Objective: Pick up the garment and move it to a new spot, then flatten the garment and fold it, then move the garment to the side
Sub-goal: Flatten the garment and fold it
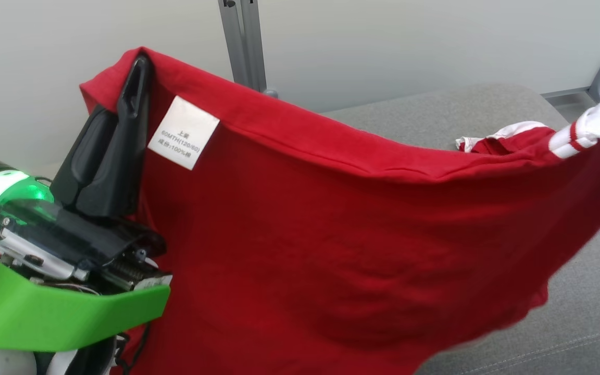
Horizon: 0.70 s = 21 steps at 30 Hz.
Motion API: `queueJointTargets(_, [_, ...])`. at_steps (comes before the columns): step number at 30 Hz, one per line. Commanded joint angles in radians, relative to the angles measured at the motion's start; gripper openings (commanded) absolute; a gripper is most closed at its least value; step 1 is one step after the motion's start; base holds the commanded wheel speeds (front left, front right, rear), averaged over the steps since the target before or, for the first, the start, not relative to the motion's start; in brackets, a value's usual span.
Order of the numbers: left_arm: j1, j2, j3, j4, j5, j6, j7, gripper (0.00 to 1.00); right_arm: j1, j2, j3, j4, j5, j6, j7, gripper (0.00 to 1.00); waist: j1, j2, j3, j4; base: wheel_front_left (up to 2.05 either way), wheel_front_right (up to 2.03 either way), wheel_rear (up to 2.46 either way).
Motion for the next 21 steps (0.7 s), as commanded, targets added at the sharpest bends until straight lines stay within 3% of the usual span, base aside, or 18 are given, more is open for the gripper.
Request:
queueJointTargets(1, [-0.018, 0.008, 0.000, 0.007, -0.012, 0.008, 0.016, 0.00, 0.010, 0.008, -0.002, 0.000, -0.001, 0.000, 0.022, 0.00, 0.0000, 0.0000, 0.020, -0.003, 0.00, 0.00, 0.00])
queueJointTargets(5, [-0.026, 0.000, -0.011, 0.071, -0.038, 0.012, 0.048, 0.00, 0.034, 0.025, 0.046, 0.054, -0.003, 0.000, 0.057, 0.00, 0.0000, 0.0000, 0.082, 0.000, 0.00, 0.00, 0.00])
queueJointTargets(9, [-0.099, -0.003, -0.013, 0.207, -0.053, -0.016, 0.053, 0.00, -0.053, 0.039, 0.127, 0.194, -0.021, 0.000, 0.035, 0.00, 0.0000, 0.0000, 0.186, 0.004, 0.00, 0.00, 0.00])
queueJointTargets(13, [-0.314, 0.017, -0.007, 0.413, -0.017, -0.058, 0.065, 0.00, -0.299, 0.063, 0.207, 0.396, -0.062, 0.000, 0.009, 0.00, 0.0000, 0.0000, 0.282, 0.000, 0.00, 0.00, 0.00])
queueJointTargets(16, [-0.564, 0.036, -0.009, 0.620, 0.069, -0.092, 0.031, 0.00, -0.566, 0.097, 0.229, 0.573, -0.132, 0.000, -0.023, 0.00, 0.0000, 0.0000, 0.349, -0.005, 0.00, 0.00, 0.00])
queueJointTargets(21, [-0.897, 0.019, -0.005, 0.966, 0.185, -0.084, -0.101, 0.00, -0.933, 0.197, 0.218, 0.854, -0.274, 0.000, -0.102, 0.00, 0.0000, 0.0000, 0.427, -0.035, 0.00, 0.00, 0.00])
